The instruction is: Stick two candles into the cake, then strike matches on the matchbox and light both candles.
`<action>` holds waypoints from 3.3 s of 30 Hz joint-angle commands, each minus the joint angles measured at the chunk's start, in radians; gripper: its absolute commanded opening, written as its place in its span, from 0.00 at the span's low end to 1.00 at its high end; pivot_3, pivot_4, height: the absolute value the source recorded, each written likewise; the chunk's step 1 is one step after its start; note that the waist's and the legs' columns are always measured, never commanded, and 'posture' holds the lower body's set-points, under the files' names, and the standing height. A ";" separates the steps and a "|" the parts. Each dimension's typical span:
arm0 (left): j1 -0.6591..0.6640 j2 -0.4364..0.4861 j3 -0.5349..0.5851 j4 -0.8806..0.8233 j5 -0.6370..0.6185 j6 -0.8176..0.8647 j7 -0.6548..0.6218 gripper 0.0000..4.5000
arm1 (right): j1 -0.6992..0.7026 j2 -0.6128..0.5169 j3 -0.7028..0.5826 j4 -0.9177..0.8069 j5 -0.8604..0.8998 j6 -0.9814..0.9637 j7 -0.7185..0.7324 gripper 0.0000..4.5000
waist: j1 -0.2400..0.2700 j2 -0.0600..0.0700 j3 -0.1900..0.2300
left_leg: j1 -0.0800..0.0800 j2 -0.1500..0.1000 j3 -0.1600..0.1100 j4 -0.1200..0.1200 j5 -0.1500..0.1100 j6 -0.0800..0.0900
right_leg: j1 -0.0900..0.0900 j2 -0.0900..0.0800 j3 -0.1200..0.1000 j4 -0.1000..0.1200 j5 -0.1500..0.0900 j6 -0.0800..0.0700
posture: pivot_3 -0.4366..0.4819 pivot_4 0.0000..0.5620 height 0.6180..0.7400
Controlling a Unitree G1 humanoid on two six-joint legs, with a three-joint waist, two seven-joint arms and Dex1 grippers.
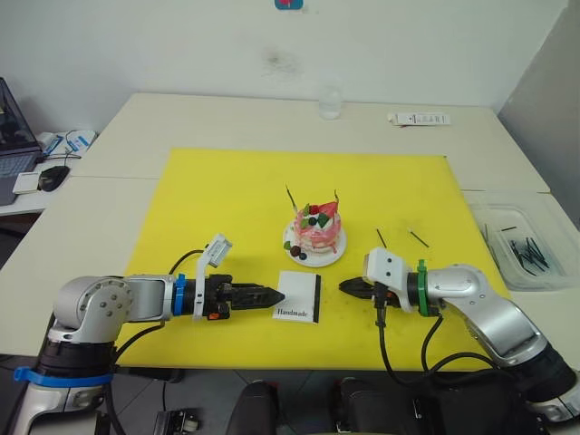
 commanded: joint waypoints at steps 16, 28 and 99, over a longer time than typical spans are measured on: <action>0.034 -0.079 -0.020 -0.012 0.033 0.026 0.034 1.00 | -0.098 0.115 0.090 0.055 -0.035 -0.003 0.082 0.01 | 0.003 0.000 -0.001 | 0.001 -0.001 0.001 0.000 0.000 0.000 | 0.001 -0.002 0.001 0.000 0.000 0.001 | 0.48 0.27 1.00; 0.055 -0.114 -0.003 -0.038 0.030 0.028 0.054 1.00 | -0.137 0.164 0.100 0.101 -0.045 -0.036 0.115 0.01 | 0.012 0.000 -0.001 | 0.001 -0.002 0.001 0.000 0.000 0.000 | 0.001 -0.003 0.001 0.000 0.000 0.001 | 0.48 0.27 1.00; 0.112 -0.124 0.055 -0.062 0.057 0.005 0.075 0.00 | -0.108 0.146 -0.017 -0.048 -0.011 0.051 0.061 0.00 | 0.009 0.000 -0.001 | 0.001 0.000 0.001 -0.001 0.000 0.000 | 0.000 -0.004 0.000 -0.001 0.000 0.000 | 0.48 0.27 1.00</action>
